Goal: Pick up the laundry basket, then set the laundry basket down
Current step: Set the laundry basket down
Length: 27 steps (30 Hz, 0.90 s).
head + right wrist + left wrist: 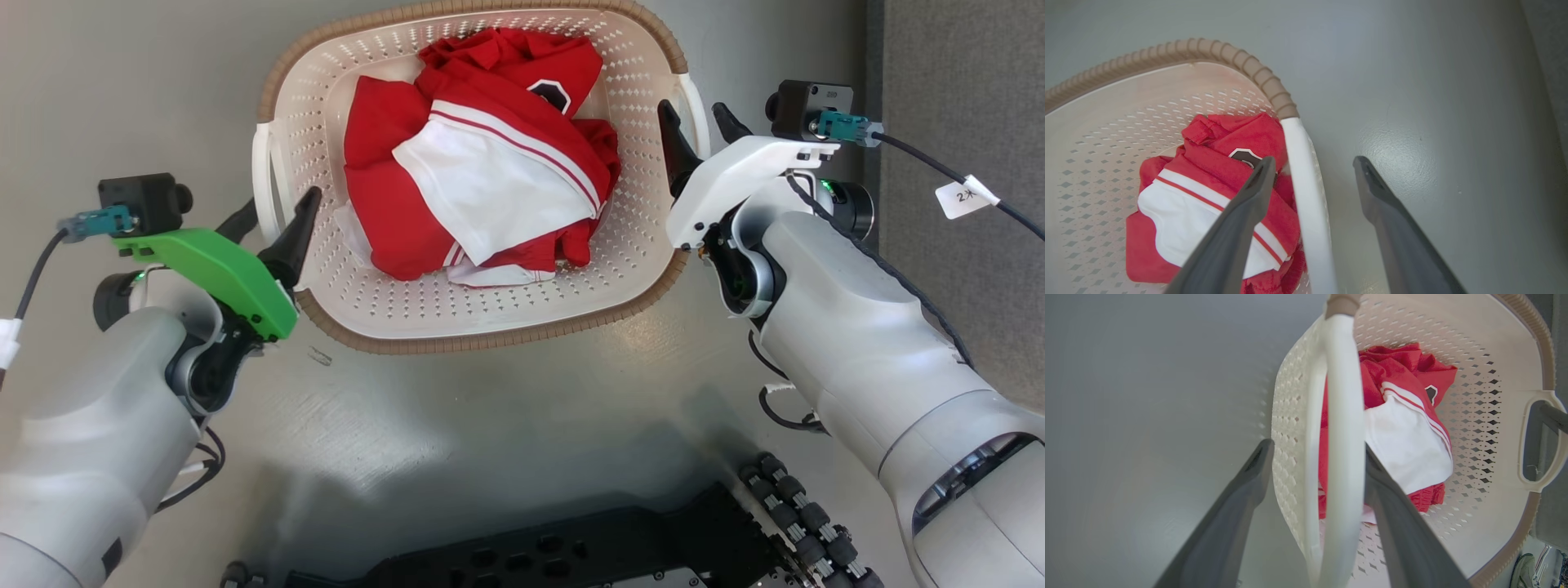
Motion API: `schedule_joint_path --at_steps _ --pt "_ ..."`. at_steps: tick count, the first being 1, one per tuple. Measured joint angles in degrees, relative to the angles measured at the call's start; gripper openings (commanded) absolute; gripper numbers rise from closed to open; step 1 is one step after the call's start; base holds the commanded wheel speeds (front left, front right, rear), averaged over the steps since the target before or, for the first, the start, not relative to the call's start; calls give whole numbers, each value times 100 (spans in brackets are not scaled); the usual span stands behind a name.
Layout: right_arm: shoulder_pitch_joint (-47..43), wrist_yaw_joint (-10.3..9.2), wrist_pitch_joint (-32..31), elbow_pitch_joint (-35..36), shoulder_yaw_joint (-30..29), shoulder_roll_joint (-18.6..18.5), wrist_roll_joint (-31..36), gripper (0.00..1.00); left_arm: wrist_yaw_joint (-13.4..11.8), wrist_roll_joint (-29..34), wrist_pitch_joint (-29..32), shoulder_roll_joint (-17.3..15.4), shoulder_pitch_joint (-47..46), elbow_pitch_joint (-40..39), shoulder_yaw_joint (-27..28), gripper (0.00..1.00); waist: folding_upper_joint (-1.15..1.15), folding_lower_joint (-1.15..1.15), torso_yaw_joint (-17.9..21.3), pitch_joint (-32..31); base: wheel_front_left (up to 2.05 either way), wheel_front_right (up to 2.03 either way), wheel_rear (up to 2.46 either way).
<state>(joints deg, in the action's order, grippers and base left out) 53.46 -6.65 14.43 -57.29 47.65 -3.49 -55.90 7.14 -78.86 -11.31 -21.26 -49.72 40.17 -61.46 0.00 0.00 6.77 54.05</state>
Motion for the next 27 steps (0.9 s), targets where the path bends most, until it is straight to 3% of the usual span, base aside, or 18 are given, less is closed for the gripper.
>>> schedule_joint_path --at_steps 7,27 --pt "-20 0 0 8 -2 1 11 100 0 113 -86 -125 -25 131 -175 100 0 0 8 -170 0 0 0" --pt "-627 112 0 -143 -113 4 162 100 0 114 -261 -20 349 232 -315 100 0 0 60 -1237 0 0 0"
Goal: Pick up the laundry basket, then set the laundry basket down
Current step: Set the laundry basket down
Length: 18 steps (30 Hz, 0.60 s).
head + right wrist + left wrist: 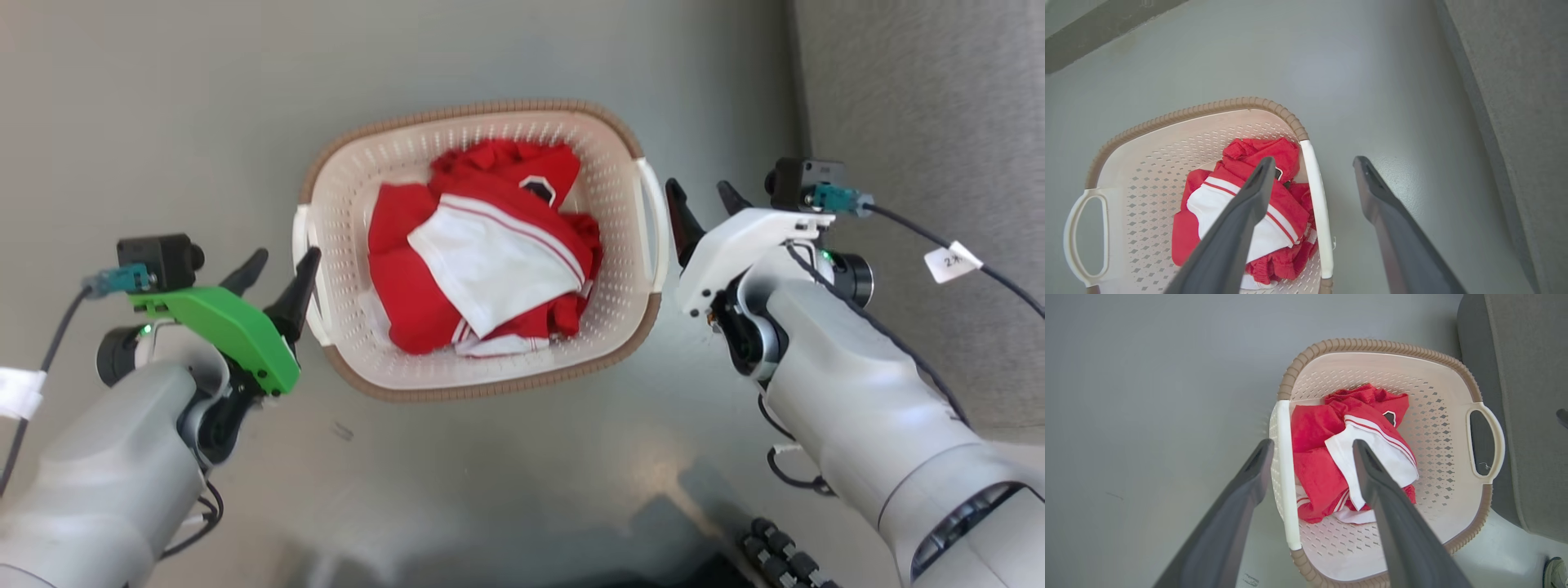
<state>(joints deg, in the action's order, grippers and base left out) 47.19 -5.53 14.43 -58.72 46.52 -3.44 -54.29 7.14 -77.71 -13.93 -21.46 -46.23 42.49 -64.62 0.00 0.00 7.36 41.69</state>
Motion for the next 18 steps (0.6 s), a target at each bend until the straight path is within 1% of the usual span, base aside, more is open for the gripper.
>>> schedule_joint_path --at_steps 4,9,11,13,18 --pt "-211 94 0 10 -133 0 94 100 0 0 -27 44 200 18 2 100 0 0 20 -389 0 0 0" --pt "-340 148 0 74 -282 2 256 100 0 77 -32 53 342 -8 11 100 0 0 29 -791 0 0 0" --pt "-346 151 0 158 -369 -10 357 100 0 108 -32 70 380 -60 141 100 0 0 25 -954 0 0 0" --pt "-358 199 0 291 -465 -41 487 100 0 153 -32 77 386 -104 301 100 0 0 14 -1115 0 0 0" --pt "-525 200 0 611 -730 -174 723 100 0 408 -32 92 507 -225 639 100 0 0 -46 -1522 0 0 0"
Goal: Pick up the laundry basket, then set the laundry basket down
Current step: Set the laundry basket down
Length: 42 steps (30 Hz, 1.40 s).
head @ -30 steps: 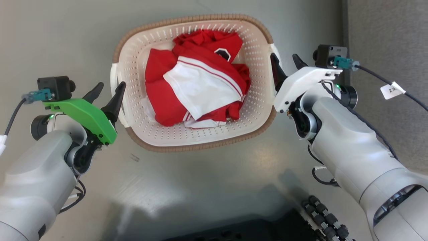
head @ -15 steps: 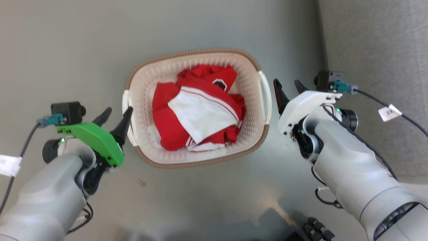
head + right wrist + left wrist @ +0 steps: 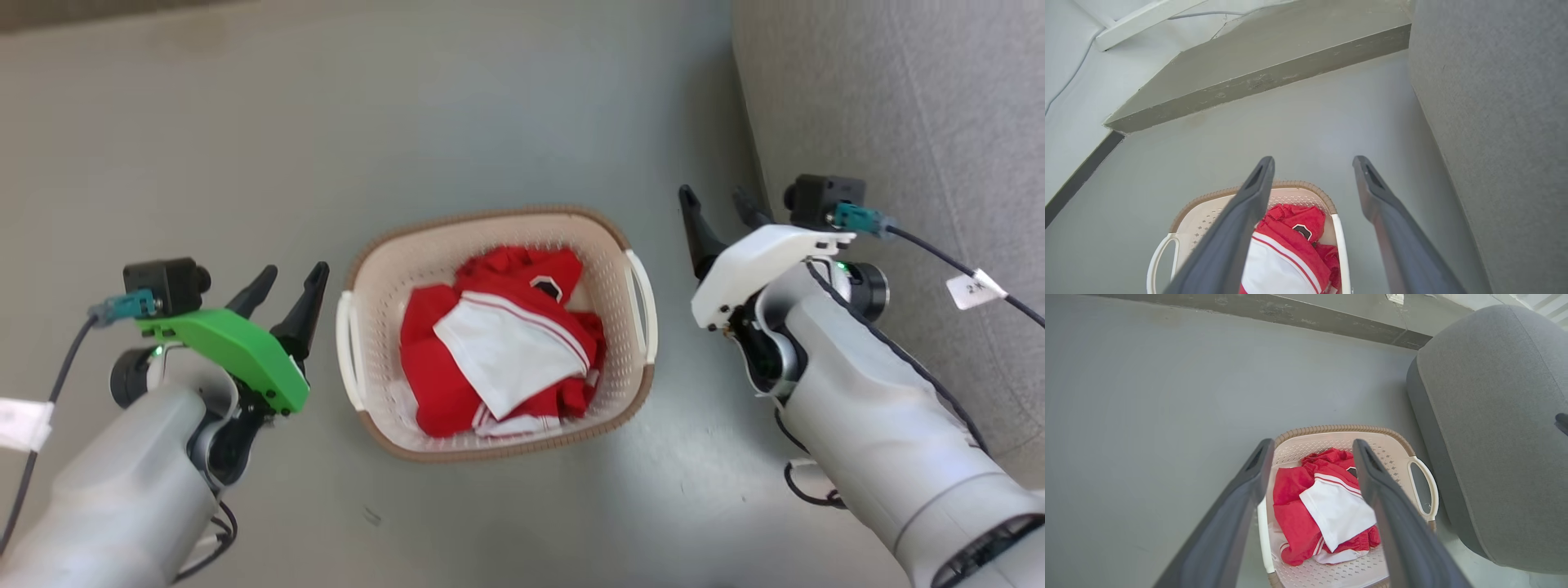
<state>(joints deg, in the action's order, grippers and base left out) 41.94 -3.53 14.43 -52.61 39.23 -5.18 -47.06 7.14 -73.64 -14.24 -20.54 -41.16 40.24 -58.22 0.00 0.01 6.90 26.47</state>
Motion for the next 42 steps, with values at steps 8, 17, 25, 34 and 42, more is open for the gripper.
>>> schedule_joint_path --at_steps 8,17,25,34,42 --pt "-516 10 0 480 -248 -47 464 100 0 303 0 37 538 -137 631 100 0 0 -138 -654 0 0 0" --pt "-1360 16 0 1039 -702 -156 829 100 0 891 -1 154 1058 -463 1385 100 0 0 -269 -1399 0 0 0" --pt "-1856 7 0 1669 -1063 -240 1214 100 -1 1558 -1 160 1653 -786 2119 100 0 0 -371 -2034 0 0 0" --pt "-2416 -119 0 2460 -1623 -260 1655 100 -70 2153 -1 322 2250 -1386 2941 100 0 0 -429 -2505 0 0 0" --pt "-2737 -188 0 2994 -1881 -274 2087 100 -112 2662 -18 392 2708 -1941 3646 100 0 0 -429 -2601 0 0 0"
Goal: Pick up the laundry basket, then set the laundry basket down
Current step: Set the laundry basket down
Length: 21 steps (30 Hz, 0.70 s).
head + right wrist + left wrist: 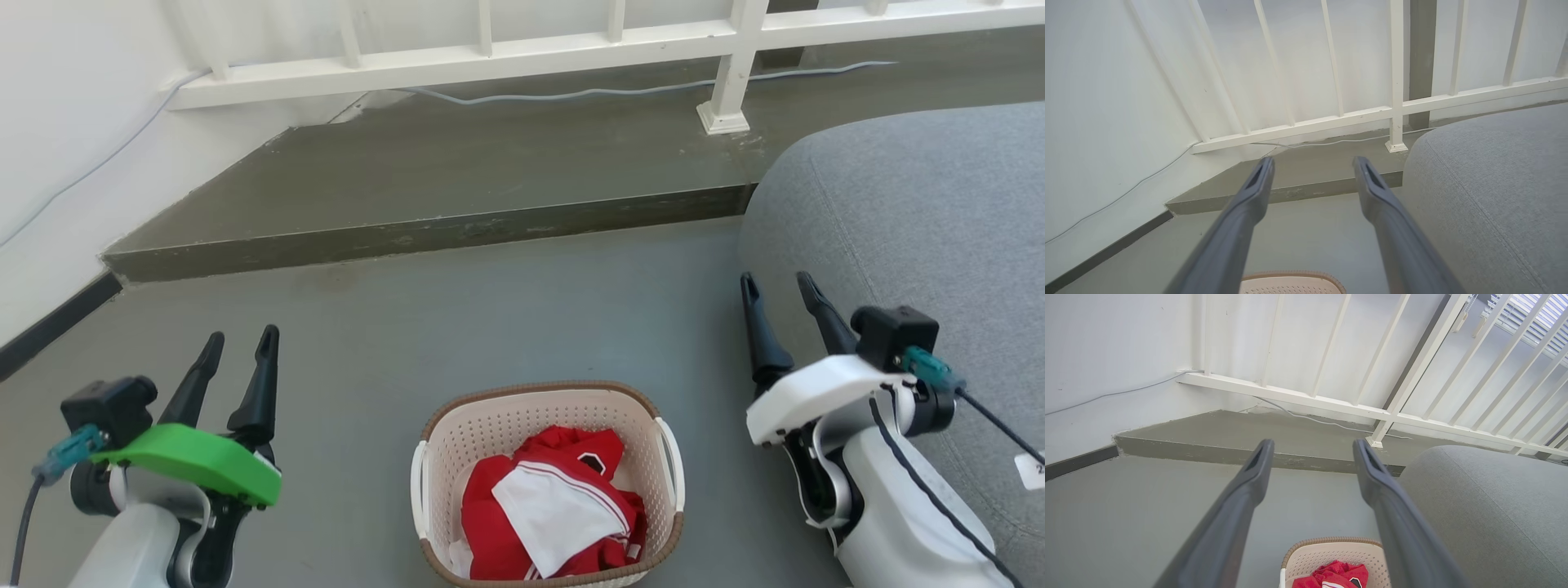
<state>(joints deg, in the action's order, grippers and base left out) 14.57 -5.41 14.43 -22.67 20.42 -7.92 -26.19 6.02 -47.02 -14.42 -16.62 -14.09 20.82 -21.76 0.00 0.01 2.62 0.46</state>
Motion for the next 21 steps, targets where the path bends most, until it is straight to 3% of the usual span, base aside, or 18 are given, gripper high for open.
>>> schedule_joint_path --at_steps 9,21 --pt "-404 -25 0 299 -189 5 260 100 2 450 0 242 538 -420 504 100 0 0 12 -45 0 0 0" --pt "-669 -29 0 510 -315 63 488 100 55 942 0 439 929 -743 747 100 0 0 20 -48 0 0 0"
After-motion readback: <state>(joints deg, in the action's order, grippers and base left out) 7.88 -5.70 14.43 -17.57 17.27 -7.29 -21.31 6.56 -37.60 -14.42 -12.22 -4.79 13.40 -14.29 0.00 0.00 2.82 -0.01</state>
